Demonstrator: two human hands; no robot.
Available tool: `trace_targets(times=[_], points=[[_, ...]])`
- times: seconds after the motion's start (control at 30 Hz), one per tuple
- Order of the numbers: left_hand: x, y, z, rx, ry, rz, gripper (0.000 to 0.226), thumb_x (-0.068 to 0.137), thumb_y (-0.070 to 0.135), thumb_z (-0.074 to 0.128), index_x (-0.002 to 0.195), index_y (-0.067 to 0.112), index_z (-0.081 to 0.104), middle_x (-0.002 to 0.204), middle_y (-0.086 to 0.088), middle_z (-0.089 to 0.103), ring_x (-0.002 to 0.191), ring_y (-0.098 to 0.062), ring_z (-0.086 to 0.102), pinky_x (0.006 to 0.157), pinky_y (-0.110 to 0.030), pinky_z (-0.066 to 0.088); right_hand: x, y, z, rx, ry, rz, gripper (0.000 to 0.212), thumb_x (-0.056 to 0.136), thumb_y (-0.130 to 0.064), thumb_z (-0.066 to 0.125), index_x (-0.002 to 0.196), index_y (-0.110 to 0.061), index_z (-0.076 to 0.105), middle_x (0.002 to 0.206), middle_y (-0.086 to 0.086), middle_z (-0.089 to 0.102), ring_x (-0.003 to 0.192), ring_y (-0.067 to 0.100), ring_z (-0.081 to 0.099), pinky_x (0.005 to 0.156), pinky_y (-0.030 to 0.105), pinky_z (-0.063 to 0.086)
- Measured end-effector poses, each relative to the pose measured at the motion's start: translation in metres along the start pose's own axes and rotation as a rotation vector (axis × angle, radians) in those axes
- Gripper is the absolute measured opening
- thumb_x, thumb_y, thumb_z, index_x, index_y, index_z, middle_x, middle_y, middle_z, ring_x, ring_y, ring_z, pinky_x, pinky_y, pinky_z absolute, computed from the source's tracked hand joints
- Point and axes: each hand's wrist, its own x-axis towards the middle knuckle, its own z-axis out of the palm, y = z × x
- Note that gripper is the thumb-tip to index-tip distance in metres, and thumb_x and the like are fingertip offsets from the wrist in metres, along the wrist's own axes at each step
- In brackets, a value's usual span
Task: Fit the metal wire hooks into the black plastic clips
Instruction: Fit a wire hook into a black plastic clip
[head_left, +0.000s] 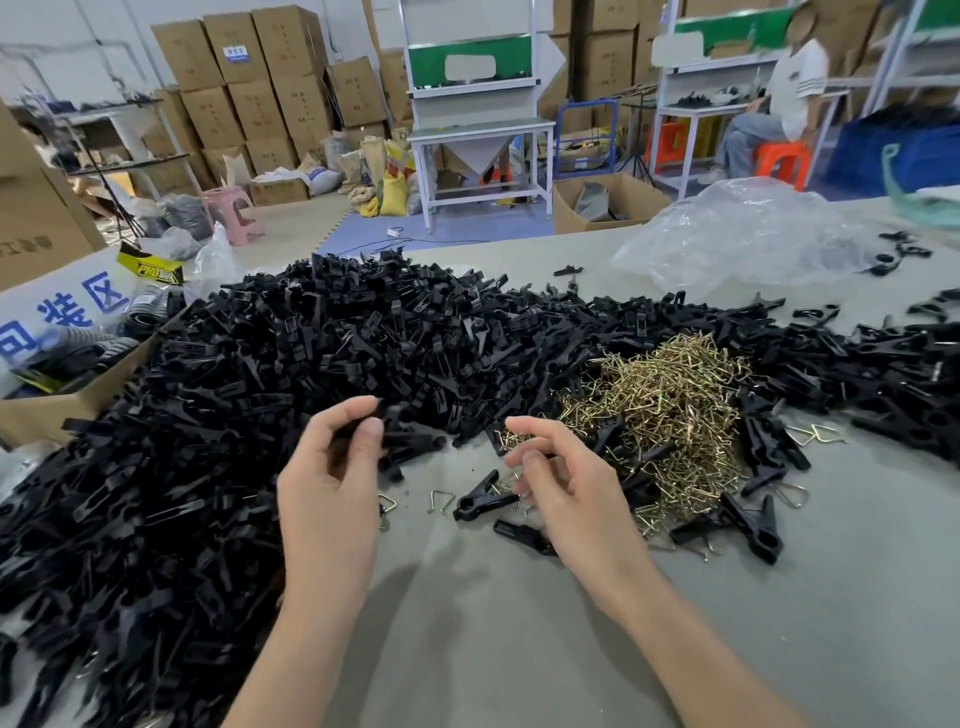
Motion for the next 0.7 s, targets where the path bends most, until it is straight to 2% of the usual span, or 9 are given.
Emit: trace_targets(times=[0.03,0.13,0.2,0.27,0.33,0.43,0.53,0.6,0.7], points=[[-0.004,0.002,0.005,-0.078,-0.048,-0.056,0.02,0.098,0.02,0.064,0.104,0.037,0.072,0.097,0.009,0.075,0.087,-0.008,0.069,0.075,-0.015,0.053,0.0,0.0,0.001,0.018,-0.016,0.001,0.036,0.105,-0.022,0.05,0.12,-0.053,0.06,0.105,-0.017,0.069,0.085,0.008,0.068,0.074,0.036,0.059],[-0.016,0.005,0.018,-0.157,-0.179,-0.143,0.02,0.096,0.018,0.066,0.102,0.035,0.074,0.1,0.004,0.077,0.093,-0.017,0.073,0.086,-0.03,0.055,0.001,-0.001,0.004,0.073,-0.096,0.024,0.034,0.104,-0.028,0.054,0.131,-0.049,0.056,0.113,-0.021,0.067,0.097,0.007,0.07,0.08,0.024,0.058],[-0.021,0.007,0.022,-0.171,-0.217,-0.159,0.02,0.095,0.019,0.066,0.101,0.037,0.074,0.101,0.004,0.077,0.096,-0.019,0.072,0.089,-0.034,0.053,0.001,-0.002,0.005,0.058,-0.133,0.023,0.035,0.103,-0.029,0.057,0.128,-0.053,0.056,0.112,-0.024,0.067,0.096,0.007,0.072,0.082,0.026,0.058],[-0.022,0.008,0.023,-0.153,-0.225,-0.143,0.023,0.095,0.017,0.066,0.1,0.039,0.074,0.103,0.009,0.076,0.101,-0.014,0.071,0.09,-0.028,0.052,0.001,-0.004,0.006,0.08,-0.169,0.028,0.033,0.1,-0.028,0.062,0.123,-0.052,0.061,0.109,-0.02,0.071,0.091,0.01,0.073,0.081,0.028,0.059],[-0.021,0.009,0.023,-0.107,-0.22,-0.111,0.028,0.096,0.015,0.066,0.098,0.041,0.073,0.103,0.016,0.075,0.101,-0.005,0.069,0.086,-0.016,0.05,0.002,-0.005,0.007,0.138,-0.188,0.046,0.031,0.098,-0.026,0.066,0.123,-0.043,0.067,0.105,-0.014,0.074,0.086,0.013,0.074,0.079,0.027,0.059],[-0.023,0.009,0.023,-0.085,-0.223,-0.101,0.027,0.096,0.015,0.066,0.096,0.04,0.073,0.098,0.017,0.075,0.089,0.001,0.067,0.076,-0.009,0.048,0.002,-0.005,0.01,0.129,-0.173,0.05,0.026,0.096,-0.017,0.069,0.113,-0.036,0.072,0.092,-0.013,0.076,0.077,0.008,0.073,0.074,0.023,0.058],[-0.021,0.007,0.023,-0.09,-0.163,-0.102,0.021,0.096,0.016,0.066,0.095,0.035,0.074,0.089,0.013,0.074,0.077,0.0,0.065,0.07,-0.01,0.048,0.002,-0.005,0.009,0.175,-0.121,0.074,0.027,0.096,-0.009,0.067,0.104,-0.035,0.075,0.088,-0.009,0.077,0.077,0.007,0.071,0.073,0.019,0.055],[-0.015,0.003,0.018,-0.077,-0.067,-0.125,0.018,0.098,0.019,0.063,0.098,0.034,0.072,0.084,0.012,0.073,0.07,-0.004,0.062,0.066,-0.017,0.049,0.003,-0.006,0.005,0.212,-0.085,0.093,0.028,0.097,-0.008,0.065,0.103,-0.034,0.075,0.086,-0.007,0.076,0.076,0.007,0.069,0.072,0.019,0.055],[-0.007,-0.004,0.007,-0.013,0.058,-0.142,0.012,0.1,0.032,0.059,0.109,0.036,0.067,0.093,0.011,0.071,0.072,-0.005,0.058,0.072,-0.025,0.047,0.005,-0.008,-0.001,0.269,-0.038,0.113,0.027,0.099,-0.009,0.06,0.109,-0.03,0.074,0.085,-0.002,0.071,0.073,0.007,0.064,0.07,0.02,0.055]])
